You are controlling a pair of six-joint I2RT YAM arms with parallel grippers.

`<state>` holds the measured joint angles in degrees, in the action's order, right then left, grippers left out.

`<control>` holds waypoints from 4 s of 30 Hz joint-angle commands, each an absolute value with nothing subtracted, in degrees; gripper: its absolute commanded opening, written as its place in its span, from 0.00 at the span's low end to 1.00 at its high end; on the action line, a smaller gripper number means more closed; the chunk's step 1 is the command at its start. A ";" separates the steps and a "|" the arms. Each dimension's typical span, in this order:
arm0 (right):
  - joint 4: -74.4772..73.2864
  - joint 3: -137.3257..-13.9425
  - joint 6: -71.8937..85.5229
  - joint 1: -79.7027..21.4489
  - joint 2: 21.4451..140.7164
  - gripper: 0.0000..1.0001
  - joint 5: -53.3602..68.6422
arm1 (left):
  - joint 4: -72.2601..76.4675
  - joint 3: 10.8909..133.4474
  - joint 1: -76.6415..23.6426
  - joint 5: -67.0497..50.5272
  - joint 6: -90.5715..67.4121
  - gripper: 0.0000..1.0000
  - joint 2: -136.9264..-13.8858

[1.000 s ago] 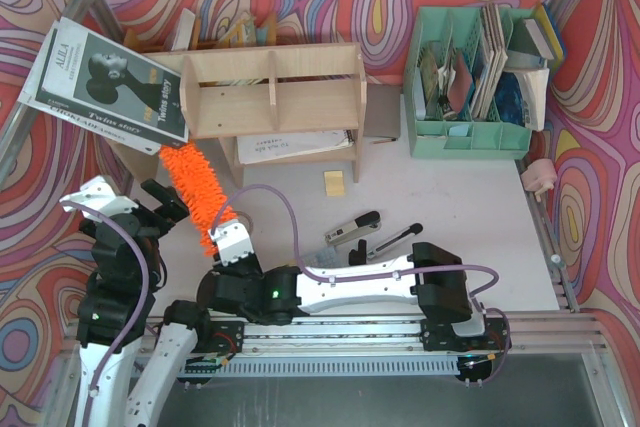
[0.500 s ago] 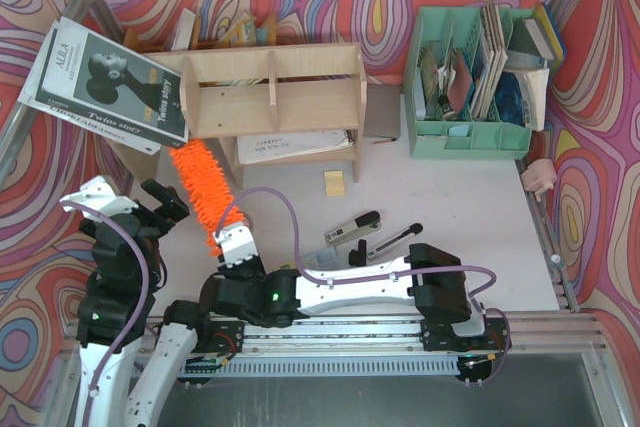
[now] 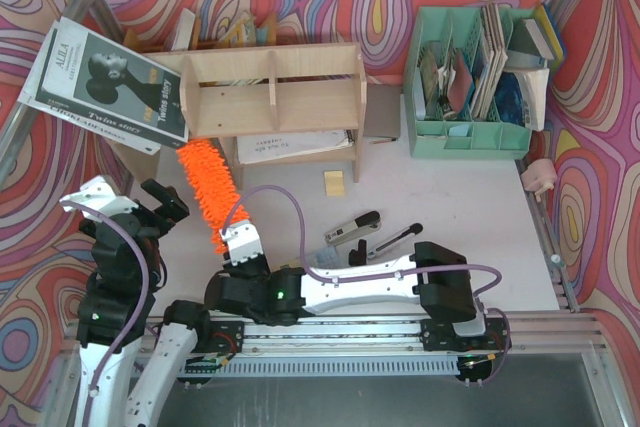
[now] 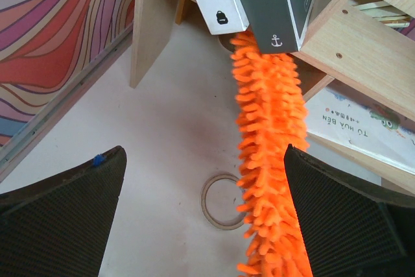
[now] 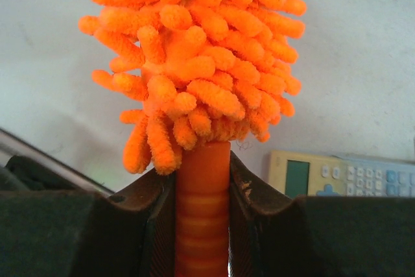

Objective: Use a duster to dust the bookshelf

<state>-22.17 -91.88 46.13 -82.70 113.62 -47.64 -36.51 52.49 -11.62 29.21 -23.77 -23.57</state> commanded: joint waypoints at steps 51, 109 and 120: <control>-11.42 -94.12 29.54 -80.51 115.60 0.00 -37.22 | -36.10 51.77 -11.17 29.97 -24.07 0.98 -23.38; -21.87 -95.38 29.89 -79.12 120.31 0.00 -30.46 | -36.80 52.28 -11.16 31.26 -24.08 0.98 -23.98; -20.62 -95.12 29.66 -77.26 120.26 0.00 -30.15 | -36.30 51.93 -11.16 29.88 -24.30 0.98 -24.29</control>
<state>-22.79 -93.82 29.82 -77.21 122.02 -27.05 -36.53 52.47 -11.57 30.44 -23.81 -23.53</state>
